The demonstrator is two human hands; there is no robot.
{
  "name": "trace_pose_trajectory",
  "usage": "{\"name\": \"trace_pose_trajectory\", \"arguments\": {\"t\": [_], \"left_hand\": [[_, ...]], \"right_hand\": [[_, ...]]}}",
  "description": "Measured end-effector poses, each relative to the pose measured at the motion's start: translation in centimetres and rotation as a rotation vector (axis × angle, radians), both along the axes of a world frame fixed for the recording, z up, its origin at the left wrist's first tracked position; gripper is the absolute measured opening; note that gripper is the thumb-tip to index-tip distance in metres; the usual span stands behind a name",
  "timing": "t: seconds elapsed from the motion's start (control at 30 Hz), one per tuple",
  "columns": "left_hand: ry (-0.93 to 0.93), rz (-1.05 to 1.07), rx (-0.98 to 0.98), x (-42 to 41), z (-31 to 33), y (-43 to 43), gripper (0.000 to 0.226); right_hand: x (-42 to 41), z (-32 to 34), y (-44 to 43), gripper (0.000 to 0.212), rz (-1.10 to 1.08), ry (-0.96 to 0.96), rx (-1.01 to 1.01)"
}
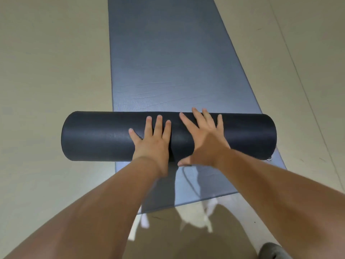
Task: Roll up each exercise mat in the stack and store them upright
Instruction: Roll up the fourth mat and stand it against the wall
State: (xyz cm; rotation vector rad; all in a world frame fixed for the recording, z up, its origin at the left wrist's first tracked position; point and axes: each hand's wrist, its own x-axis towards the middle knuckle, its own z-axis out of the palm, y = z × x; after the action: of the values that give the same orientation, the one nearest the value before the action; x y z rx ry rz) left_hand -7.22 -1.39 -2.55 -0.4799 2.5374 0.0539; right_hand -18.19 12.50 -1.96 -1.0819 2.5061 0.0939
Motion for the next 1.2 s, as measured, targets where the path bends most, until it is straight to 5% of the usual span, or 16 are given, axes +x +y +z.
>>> {"name": "trace_pose_trajectory", "arguments": {"t": [0.27,0.47,0.6,0.7,0.77,0.83,0.97,1.03,1.2], "left_hand": [[-0.063,-0.029,0.018,-6.3,0.0,-4.1,0.145],[-0.061,-0.050,0.055,-7.5,1.4,-5.4,0.134],[0.143,-0.089,-0.026,-3.8,1.0,-3.1,0.105],[0.559,-0.024,0.031,0.7,-0.6,-1.4,0.077],[0.881,0.182,0.167,3.3,-1.7,0.0,0.060],[0.959,0.614,0.336,5.0,-1.6,1.5,0.052],[0.481,1.464,0.849,7.1,-2.6,2.9,0.084],[0.325,1.518,1.121,8.4,-3.2,2.9,0.094],[0.345,1.558,1.449,9.5,-3.7,2.2,0.059]], "right_hand": [[-0.8,-2.6,-2.0,0.148,0.080,0.208,0.141],[-4.1,-1.7,-3.8,0.142,0.119,0.125,0.144],[-3.7,-1.6,-3.8,0.138,0.116,0.104,0.144],[-3.4,-1.2,-3.6,0.133,0.098,0.066,0.140],[-2.8,-0.8,-3.7,0.132,0.074,0.044,0.130],[-1.7,-0.3,-3.8,0.129,0.038,0.020,0.122],[2.3,0.7,-4.0,0.123,-0.080,-0.075,0.127],[4.8,0.6,-4.2,0.117,-0.146,-0.084,0.090],[6.0,0.7,-4.8,0.095,-0.262,-0.172,0.024]]}}
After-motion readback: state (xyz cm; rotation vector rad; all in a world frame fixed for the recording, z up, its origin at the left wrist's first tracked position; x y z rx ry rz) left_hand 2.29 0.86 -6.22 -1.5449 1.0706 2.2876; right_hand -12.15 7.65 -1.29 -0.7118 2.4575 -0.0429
